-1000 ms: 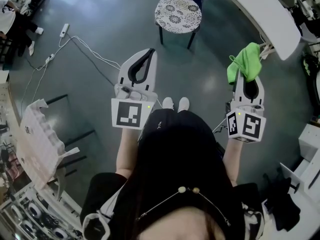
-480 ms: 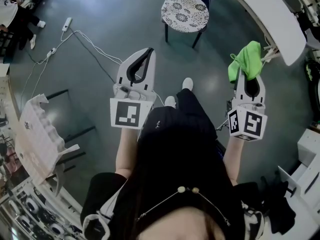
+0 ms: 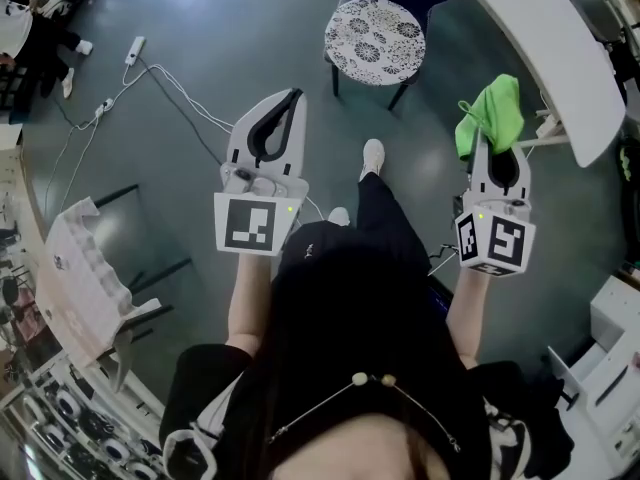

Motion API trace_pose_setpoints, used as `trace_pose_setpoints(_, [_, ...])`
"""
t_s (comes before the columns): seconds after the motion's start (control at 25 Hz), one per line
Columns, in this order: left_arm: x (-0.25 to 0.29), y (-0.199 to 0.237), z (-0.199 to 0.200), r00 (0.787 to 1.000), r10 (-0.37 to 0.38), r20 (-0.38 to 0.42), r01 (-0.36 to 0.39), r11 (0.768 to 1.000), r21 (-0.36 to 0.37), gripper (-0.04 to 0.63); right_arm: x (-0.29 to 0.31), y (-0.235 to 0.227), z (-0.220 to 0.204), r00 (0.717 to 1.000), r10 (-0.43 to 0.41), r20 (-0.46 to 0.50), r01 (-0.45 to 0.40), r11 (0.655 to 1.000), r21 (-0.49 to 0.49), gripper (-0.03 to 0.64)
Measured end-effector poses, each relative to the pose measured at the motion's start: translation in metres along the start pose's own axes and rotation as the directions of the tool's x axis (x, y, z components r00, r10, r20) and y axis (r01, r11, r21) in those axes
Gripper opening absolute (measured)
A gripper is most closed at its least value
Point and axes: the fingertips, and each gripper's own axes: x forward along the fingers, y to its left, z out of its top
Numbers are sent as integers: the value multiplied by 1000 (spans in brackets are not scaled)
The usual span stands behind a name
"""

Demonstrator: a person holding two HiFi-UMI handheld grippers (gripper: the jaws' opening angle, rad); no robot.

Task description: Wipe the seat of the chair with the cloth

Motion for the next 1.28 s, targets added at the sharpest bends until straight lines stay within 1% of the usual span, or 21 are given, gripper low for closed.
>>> trace_pose_setpoints(0.12, [52,10,-2,1000,6,1,-6,1000,1,5,53,-21,-2,1000,18,-21,-18,1000,-13,52])
trace_pose_setpoints(0.24, [101,19,-9,1000,10,-19,-10,1000,-13,5,103,-37,-8,997,46,-63,-49,998,-40,52])
trace_pose_setpoints(0.36, [147,31,-13,999,23,-30,-24,999,-29,5,153,-51,-5,993,81,-82,-87,994,-69,52])
trace_pose_setpoints(0.44, [171,38,-16,999,34,-35,-35,998,-43,6,183,-57,-4,989,114,-95,-123,988,-97,52])
trace_pose_setpoints(0.6, [211,56,-24,997,50,-61,-53,997,-47,5,240,-59,3,977,180,-113,-198,963,-180,52])
trace_pose_setpoints(0.68, [226,66,-27,996,52,-72,-57,997,-61,5,264,-56,2,971,204,-125,-227,952,-207,54])
trace_pose_setpoints(0.8, [245,88,-39,994,45,-99,-52,996,-68,5,299,-44,-5,955,242,-171,-281,923,-262,54])
trace_pose_setpoints(0.92, [267,112,-46,996,39,-84,-45,997,-68,5,338,-36,-16,946,243,-217,-302,904,-304,54])
trace_pose_setpoints(1.04, [293,135,-58,997,7,-72,-10,999,-45,5,380,-27,-30,938,233,-257,-315,884,-345,54])
trace_pose_setpoints(1.16, [320,164,-82,995,-9,-99,6,999,-33,5,434,-10,-41,929,247,-277,-337,872,-355,53])
trace_pose_setpoints(1.28, [338,188,-101,992,23,-121,-32,997,-70,5,483,15,-62,903,291,-317,-395,853,-341,54])
